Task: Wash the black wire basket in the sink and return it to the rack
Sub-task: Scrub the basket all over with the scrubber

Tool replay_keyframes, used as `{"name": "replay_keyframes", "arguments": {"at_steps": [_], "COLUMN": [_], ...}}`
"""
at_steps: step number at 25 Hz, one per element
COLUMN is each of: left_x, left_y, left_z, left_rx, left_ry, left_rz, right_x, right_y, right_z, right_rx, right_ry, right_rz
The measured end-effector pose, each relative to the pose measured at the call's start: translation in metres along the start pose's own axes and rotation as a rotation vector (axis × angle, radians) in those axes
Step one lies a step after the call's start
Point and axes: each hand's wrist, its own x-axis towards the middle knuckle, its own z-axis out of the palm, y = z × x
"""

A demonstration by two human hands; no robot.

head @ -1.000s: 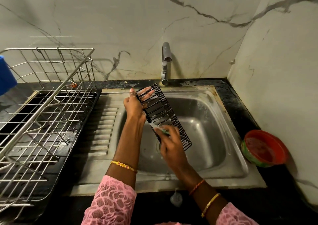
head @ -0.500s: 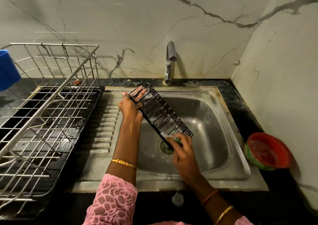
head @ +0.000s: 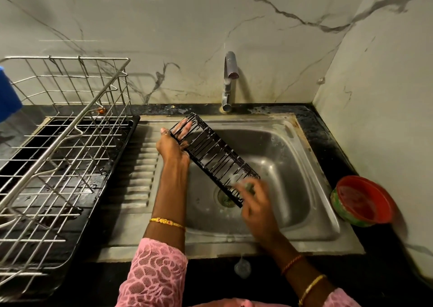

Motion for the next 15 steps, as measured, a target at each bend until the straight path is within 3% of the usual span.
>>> {"name": "replay_keyframes", "arguments": {"at_steps": [2,4,9,15], "left_x": [0.007,0.011,0.014,0.013], "left_y": [-0.001,-0.002,-0.001,-0.007], "left_z": [-0.004,-0.007,-0.015,-0.022], "left_rx": [-0.004,-0.003,-0.027,0.163], "left_ry": [0.010,0.001,-0.053,-0.256], "left_rz": [-0.013,-0.036,-0.100,-0.266], "right_x": [-0.013,0.000,0.051,0.111], "right_y": [-0.004,0.007,0.037,-0.001], "right_z": [0.001,0.000,-0.003,0.002], "right_rx": [0.012,0.030,0.034,0.441], "right_ry": [-0.046,0.008,0.178,0.094], "right_rz": [-0.043,0.009,0.289,0.380]}}
